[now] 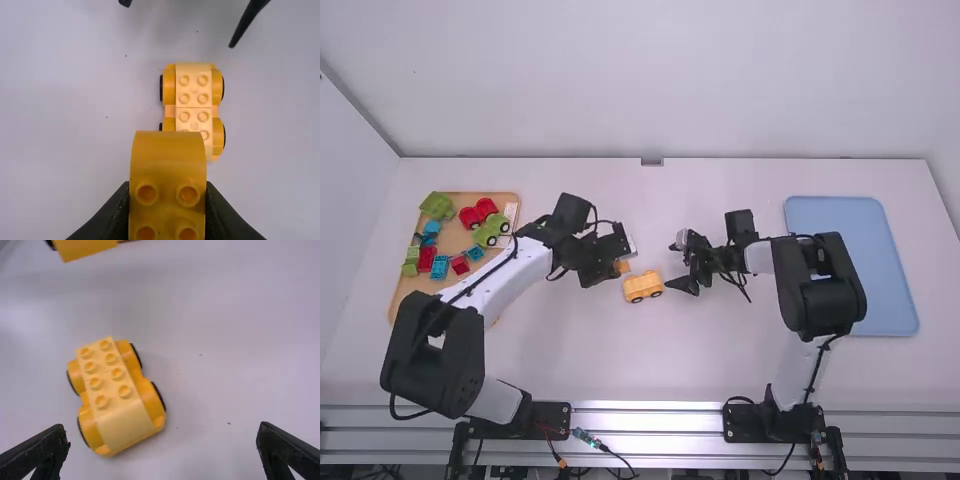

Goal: Assemble lego blocks to make yellow taxi

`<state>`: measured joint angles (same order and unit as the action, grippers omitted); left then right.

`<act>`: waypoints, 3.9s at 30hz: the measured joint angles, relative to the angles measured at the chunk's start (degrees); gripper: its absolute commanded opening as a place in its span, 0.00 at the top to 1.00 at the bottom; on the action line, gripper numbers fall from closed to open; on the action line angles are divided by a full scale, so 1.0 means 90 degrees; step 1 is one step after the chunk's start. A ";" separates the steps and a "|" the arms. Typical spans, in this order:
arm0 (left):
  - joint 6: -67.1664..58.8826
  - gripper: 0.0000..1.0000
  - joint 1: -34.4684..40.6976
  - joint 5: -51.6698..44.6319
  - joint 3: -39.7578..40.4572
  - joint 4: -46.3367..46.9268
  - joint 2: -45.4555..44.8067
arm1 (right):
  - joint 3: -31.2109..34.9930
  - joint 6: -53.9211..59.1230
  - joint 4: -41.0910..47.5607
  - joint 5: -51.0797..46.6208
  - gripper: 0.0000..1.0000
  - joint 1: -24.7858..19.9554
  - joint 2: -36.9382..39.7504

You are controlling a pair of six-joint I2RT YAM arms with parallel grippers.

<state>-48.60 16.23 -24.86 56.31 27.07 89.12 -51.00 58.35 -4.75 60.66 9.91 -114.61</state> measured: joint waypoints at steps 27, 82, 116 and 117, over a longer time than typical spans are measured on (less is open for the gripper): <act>0.0646 0.98 0.0423 0.0243 -0.0527 -0.0687 0.0000 | 0.0211 0.0073 -0.1904 0.0532 0.01 0.0658 -0.0998; -0.0257 0.98 0.0430 -0.0291 -0.1311 -0.1734 0.0000 | 0.0126 0.0240 -0.1588 0.0214 0.38 0.0954 -0.0998; -0.1399 0.99 -0.0401 -0.0107 -0.1214 -0.1705 0.0760 | -0.0151 0.0527 -0.0175 -0.0073 0.25 0.0107 -0.0996; -0.1428 0.98 -0.0396 -0.0141 -0.1214 -0.1741 0.0804 | -0.0177 0.0583 -0.0095 -0.0073 0.21 0.0114 -0.0996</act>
<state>-61.45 12.67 -26.13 45.39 11.40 96.36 -52.60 63.59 -5.61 60.01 10.94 -123.57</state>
